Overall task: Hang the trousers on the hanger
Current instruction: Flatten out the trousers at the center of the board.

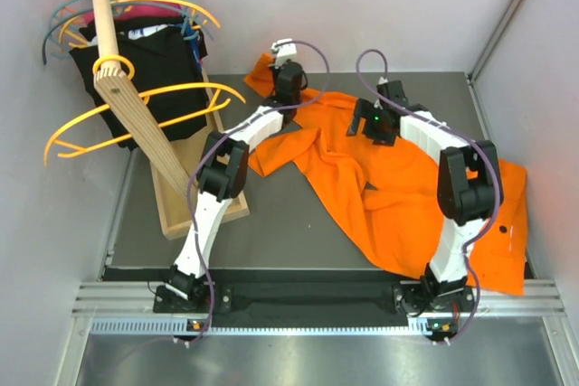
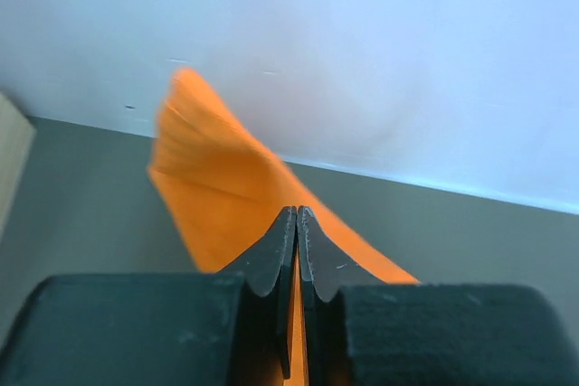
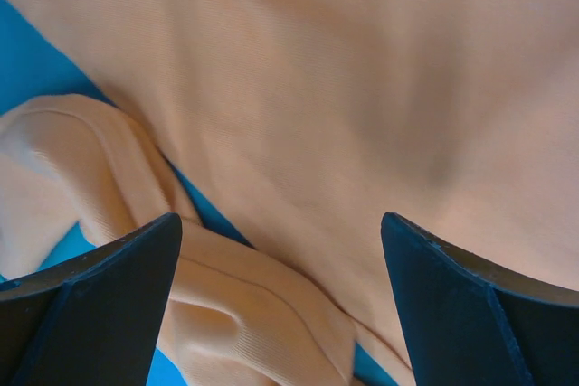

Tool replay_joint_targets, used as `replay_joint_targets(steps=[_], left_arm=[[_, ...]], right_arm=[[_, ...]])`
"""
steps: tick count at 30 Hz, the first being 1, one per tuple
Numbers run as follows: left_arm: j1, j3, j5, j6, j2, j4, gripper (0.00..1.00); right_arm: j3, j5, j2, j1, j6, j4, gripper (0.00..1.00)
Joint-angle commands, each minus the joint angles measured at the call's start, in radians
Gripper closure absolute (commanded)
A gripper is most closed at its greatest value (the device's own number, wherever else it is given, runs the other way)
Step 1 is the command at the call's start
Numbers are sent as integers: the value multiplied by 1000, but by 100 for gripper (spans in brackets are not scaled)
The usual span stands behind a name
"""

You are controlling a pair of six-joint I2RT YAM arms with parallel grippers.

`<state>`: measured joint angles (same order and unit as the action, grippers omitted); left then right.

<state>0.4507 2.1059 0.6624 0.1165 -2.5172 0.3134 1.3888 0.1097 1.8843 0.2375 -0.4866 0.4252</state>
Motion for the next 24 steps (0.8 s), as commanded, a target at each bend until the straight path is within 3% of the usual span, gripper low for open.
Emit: replay_joint_targets(steps=[1,8,13,17,24], left_arm=[[36,31,49,38,124,-60,93],[42,-20,57,100,228,-160,93],[39,-76,78,109,271,-195,94],[36,-96,62,136,296,-229,94],[32,-92,14,170,322,-270,93]], right_arm=[[82,-53,50,66,22,-87,10],[358,-103,278,147,-55,-114,38],[515,-329,395,215,-67,27,37],[593,-412,467,247,-57,160,34],[504,-348,512,264,-73,261,32]])
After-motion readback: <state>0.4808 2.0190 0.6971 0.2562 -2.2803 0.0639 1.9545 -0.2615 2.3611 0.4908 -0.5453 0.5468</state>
